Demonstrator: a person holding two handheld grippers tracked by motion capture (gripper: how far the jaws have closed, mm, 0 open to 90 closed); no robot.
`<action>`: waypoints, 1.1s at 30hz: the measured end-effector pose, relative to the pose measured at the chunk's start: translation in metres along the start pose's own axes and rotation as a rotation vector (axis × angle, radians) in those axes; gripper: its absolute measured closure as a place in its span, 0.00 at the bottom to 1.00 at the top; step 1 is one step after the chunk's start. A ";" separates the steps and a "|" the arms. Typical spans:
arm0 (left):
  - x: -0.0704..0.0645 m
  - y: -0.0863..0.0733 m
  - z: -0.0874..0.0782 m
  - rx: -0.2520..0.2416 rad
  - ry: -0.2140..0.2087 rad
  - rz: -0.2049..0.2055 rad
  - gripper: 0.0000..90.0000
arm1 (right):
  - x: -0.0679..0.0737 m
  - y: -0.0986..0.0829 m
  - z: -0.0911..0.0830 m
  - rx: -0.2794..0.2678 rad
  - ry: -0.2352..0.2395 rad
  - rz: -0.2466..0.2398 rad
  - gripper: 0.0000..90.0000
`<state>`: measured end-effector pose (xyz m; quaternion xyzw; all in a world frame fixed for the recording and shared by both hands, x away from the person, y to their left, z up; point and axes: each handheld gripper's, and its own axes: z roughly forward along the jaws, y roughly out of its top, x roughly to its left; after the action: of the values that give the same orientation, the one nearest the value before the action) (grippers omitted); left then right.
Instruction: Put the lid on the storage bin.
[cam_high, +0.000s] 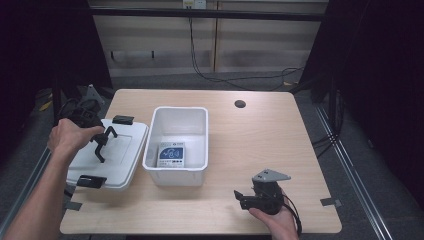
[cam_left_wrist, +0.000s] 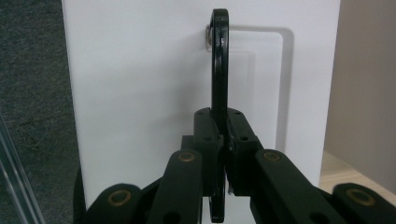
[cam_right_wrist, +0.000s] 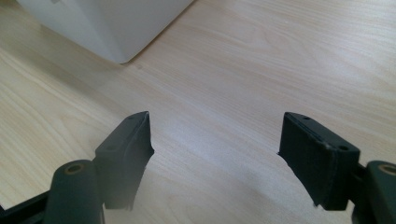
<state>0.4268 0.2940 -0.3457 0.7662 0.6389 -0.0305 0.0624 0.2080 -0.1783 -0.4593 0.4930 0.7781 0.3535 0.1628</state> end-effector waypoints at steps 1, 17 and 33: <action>0.000 0.000 0.000 0.000 0.000 0.000 0.94 | 0.000 0.000 0.000 0.000 0.000 0.000 0.28; -0.002 -0.002 -0.029 -0.035 0.004 -0.002 0.94 | 0.001 0.000 0.000 -0.006 0.004 -0.011 0.24; -0.012 -0.003 -0.062 -0.051 0.017 0.017 0.94 | 0.002 0.002 -0.001 -0.028 0.023 -0.021 0.16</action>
<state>0.4192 0.2908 -0.2833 0.7701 0.6333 -0.0073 0.0768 0.2076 -0.1769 -0.4567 0.4784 0.7800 0.3683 0.1647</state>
